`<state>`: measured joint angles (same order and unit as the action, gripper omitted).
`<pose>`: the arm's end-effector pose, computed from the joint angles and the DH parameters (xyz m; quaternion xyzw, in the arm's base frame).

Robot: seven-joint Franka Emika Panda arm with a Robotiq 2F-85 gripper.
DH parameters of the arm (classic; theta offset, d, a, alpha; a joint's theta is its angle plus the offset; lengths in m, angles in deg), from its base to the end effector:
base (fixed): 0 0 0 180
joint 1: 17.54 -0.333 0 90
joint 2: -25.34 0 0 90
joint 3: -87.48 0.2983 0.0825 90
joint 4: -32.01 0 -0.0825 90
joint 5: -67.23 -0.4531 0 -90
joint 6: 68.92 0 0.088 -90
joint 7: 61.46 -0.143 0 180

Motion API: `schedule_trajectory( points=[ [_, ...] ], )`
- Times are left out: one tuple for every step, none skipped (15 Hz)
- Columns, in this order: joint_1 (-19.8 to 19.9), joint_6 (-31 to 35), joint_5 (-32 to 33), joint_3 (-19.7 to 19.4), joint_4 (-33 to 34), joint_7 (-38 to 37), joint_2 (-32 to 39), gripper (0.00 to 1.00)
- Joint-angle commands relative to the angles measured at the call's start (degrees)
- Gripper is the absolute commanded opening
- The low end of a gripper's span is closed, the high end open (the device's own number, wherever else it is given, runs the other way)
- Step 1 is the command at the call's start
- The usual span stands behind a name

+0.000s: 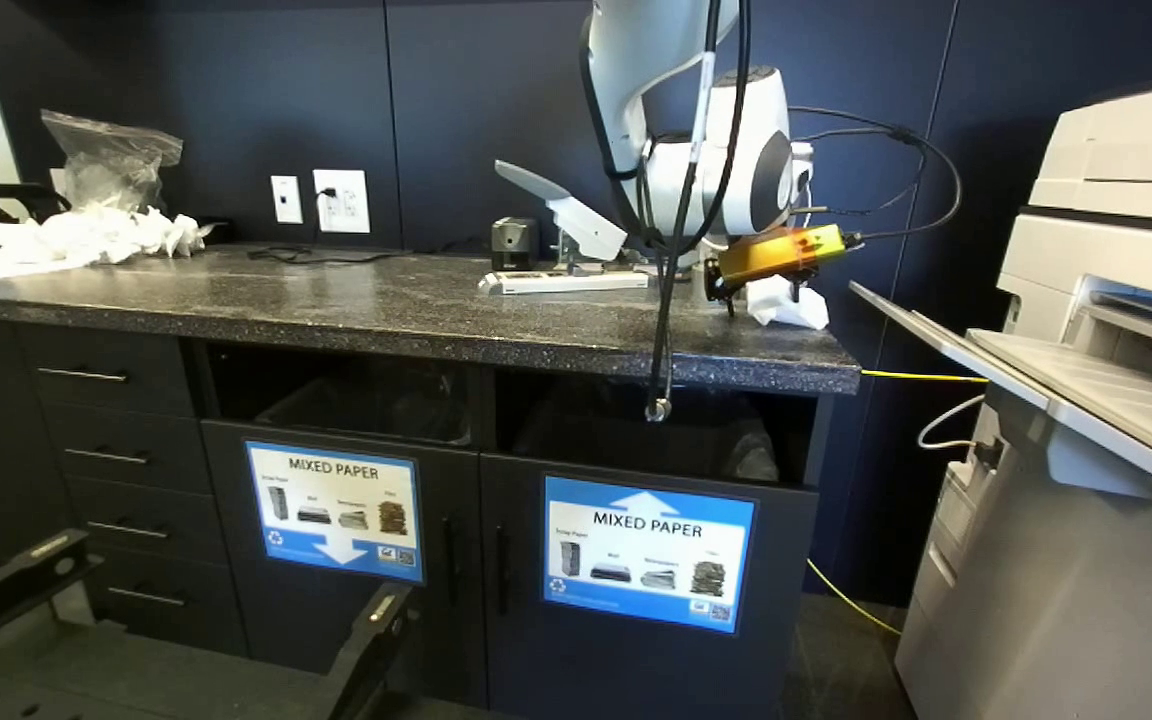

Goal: Put the tissues into the rubbish bin.

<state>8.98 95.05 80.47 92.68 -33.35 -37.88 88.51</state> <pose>0.7994 -0.3278 0.1129 0.9482 0.0786 0.2701 0.1477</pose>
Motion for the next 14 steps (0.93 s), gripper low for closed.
schedule_trajectory(
  points=[
    [0.89, -2.09, -0.90, 1.59, 5.00, 2.59, 2.56, 0.68],
    [-0.82, -1.73, -2.56, -0.30, 4.23, 2.94, 2.07, 0.58],
    [-1.15, -1.73, -2.57, -0.54, 4.22, 2.87, 2.06, 0.51],
    [0.72, -3.21, -1.37, 1.51, 5.86, 3.20, 2.78, 0.42],
    [0.52, -3.33, -1.31, 1.37, 5.83, 3.01, 2.79, 0.35],
    [-1.24, -2.91, -2.88, -0.51, 4.90, 3.14, 2.32, 0.27],
    [-0.56, -3.88, -3.32, 0.13, 5.79, 3.95, 2.62, 0.20],
    [-0.63, -4.41, -3.51, 0.19, 5.67, 4.16, 2.54, 0.14],
    [-1.43, -4.53, -3.40, -0.37, 5.08, 3.85, 2.32, 0.12],
    [-0.58, -6.11, -3.89, 0.76, 5.55, 5.34, 2.32, 0.10],
    [0.53, -7.50, -2.39, 2.48, 6.06, 5.43, 2.54, 0.08],
    [-1.19, -8.08, -3.91, 1.01, 4.70, 6.18, 1.80, 0.07],
    [-0.70, -9.27, -4.22, 1.83, 4.68, 7.59, 1.58, 0.11],
    [-0.25, -11.31, -4.69, 2.74, 4.85, 9.44, 1.53, 0.13]
  ],
)
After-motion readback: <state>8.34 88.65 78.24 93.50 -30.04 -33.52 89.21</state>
